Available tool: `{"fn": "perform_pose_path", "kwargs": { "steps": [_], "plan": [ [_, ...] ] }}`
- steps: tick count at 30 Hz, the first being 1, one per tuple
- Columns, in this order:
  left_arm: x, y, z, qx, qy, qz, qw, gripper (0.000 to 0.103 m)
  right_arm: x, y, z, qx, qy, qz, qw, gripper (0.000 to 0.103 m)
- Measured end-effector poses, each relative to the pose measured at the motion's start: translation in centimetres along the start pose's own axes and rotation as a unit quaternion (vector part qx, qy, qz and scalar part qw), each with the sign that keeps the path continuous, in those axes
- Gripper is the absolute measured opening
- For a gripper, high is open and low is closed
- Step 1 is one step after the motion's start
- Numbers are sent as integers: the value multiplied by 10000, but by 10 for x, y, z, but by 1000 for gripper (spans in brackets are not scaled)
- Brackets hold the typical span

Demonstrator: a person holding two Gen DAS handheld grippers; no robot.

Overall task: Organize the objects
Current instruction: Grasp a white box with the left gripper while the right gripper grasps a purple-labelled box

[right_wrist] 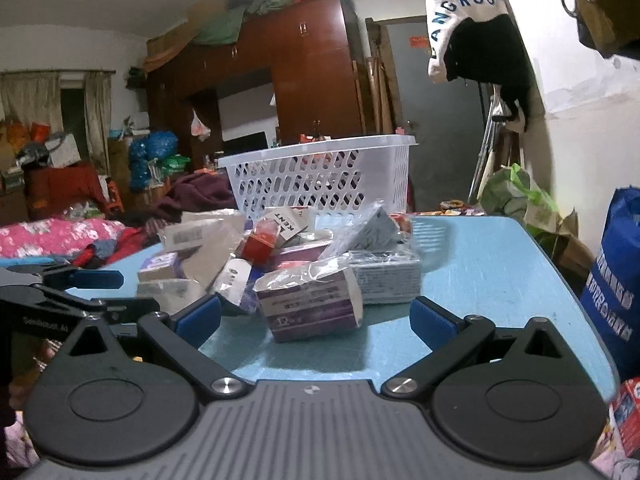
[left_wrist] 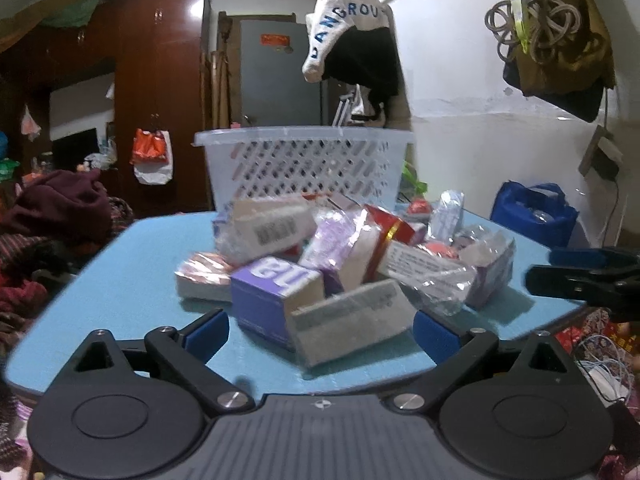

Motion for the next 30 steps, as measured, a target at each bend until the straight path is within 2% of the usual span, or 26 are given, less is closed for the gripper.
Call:
{"fn": "perform_pose_path", "kwargs": {
  "steps": [5, 10, 13, 14, 16, 22, 23, 25, 30],
  "plan": [
    [-18, -1, -8, -75, -75, 73, 9999, 99, -18, -2, 11, 266, -202, 148, 9993, 92],
    [-27, 1, -11, -22, 47, -31, 10000, 98, -29, -1, 18, 488, -374, 208, 9979, 86],
    [-26, -1, -12, -103, 97, -151, 9998, 84, -30, -2, 19, 529, -366, 220, 9977, 76],
    [-24, -1, -10, -83, 49, -181, 9998, 73, -28, -4, 19, 527, -338, 208, 9978, 73],
    [-22, -2, -9, -92, 6, -248, 9997, 73, -27, -5, 19, 529, -377, 200, 9977, 64],
    [-22, -5, -9, -303, 31, -399, 9987, 72, -19, -7, 15, 468, -412, 156, 9979, 66],
    [-22, -4, -9, -321, 27, -407, 9987, 73, -20, -6, 15, 463, -419, 177, 9979, 74],
    [-24, -3, -9, -348, 23, -418, 9985, 74, -23, -4, 15, 421, -435, 165, 9980, 83],
    [-27, -1, -10, -433, 97, -501, 9978, 78, -28, -1, 12, 302, -345, 206, 9987, 83]
  ]
}}
Point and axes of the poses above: each gripper's, at about its wrist camera, not at the fingertips, and x roughly against the way its jaws point, z to its left, y to its top, the point moved 2 cm from there along -x, roughly the way its jaws point, and after that the axes turned 14 degrees about z, right-handed, at the moved point
